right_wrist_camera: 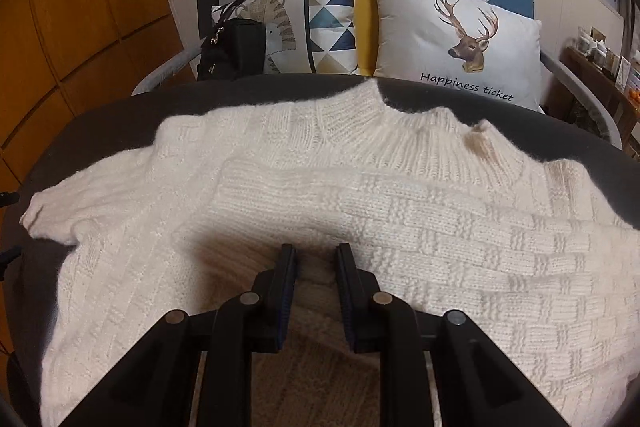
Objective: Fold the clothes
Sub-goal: 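Grasp the other sweater sleeve cuff with the left gripper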
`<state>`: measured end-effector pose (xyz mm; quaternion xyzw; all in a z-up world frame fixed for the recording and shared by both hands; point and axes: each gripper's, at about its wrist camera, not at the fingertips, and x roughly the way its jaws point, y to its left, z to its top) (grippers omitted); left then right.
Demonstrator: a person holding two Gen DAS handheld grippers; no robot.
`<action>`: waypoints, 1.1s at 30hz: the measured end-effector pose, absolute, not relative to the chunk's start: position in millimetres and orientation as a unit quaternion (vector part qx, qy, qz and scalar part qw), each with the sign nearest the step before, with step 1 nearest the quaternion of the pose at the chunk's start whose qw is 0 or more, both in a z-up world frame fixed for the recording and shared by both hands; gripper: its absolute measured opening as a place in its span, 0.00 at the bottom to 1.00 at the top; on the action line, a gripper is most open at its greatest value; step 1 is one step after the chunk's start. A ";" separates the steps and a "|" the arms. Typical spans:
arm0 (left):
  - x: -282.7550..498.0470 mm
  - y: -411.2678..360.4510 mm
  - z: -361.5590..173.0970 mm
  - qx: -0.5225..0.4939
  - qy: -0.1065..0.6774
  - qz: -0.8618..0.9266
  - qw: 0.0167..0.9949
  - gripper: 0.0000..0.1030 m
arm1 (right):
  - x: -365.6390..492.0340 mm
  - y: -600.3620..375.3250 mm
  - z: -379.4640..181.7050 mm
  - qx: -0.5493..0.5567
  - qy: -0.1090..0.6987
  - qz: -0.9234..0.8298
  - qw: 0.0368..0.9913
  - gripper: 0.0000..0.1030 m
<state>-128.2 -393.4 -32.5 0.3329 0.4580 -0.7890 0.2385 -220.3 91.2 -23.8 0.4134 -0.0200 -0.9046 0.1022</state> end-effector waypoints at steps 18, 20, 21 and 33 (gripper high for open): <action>-166.4 -431.2 -51.7 0.302 0.514 -0.785 0.167 0.58 | -219.4 92.3 -23.0 0.409 -0.038 -0.905 0.107 0.19; -169.8 -434.9 -55.5 0.301 0.519 -0.782 0.168 0.44 | -219.3 92.5 -22.8 0.410 -0.038 -0.905 0.108 0.19; -172.8 -436.4 -57.3 0.302 0.521 -0.781 0.166 0.40 | -219.1 93.0 -22.7 0.410 -0.039 -0.905 0.108 0.19; -165.6 -427.5 -35.8 0.273 0.501 -0.807 0.152 0.06 | -219.7 98.6 -22.5 0.411 -0.056 -0.902 0.117 0.20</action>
